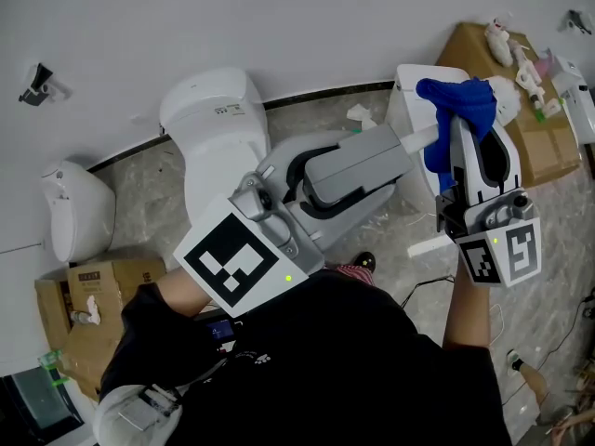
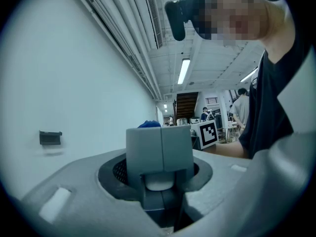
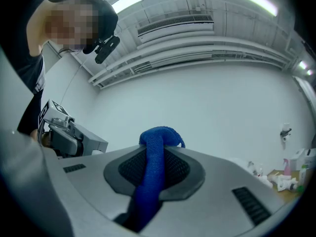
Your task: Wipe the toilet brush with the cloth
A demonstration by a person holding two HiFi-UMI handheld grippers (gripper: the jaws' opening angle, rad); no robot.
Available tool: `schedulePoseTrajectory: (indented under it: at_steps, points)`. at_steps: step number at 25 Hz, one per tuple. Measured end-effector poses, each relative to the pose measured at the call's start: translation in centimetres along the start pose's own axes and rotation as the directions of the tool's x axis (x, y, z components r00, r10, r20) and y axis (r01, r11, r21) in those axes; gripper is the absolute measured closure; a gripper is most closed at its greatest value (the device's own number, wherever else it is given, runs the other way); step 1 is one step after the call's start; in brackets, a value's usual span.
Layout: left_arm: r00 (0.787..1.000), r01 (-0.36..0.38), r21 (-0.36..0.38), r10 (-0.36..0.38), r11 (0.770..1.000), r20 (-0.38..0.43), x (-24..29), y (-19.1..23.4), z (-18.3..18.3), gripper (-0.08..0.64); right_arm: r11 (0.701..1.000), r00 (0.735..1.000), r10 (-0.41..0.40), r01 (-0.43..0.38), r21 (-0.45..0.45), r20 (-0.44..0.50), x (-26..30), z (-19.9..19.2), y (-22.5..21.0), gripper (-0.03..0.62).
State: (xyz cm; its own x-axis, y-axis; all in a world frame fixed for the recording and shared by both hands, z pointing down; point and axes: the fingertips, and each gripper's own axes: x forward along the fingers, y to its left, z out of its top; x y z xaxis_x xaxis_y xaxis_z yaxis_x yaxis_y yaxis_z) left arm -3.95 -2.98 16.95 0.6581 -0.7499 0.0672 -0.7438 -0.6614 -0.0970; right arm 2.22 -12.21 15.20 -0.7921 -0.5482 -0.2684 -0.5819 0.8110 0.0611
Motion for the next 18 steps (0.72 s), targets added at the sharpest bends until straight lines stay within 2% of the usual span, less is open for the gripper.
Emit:
schedulePoseTrajectory:
  at_steps: [18]
  points:
    - [1.000,0.007,-0.014,-0.007,1.000,0.004,-1.7,-0.1,-0.2,0.390,0.993,0.993,-0.117,0.116,-0.026,-0.031,-0.8,-0.9,-2.7,0.523]
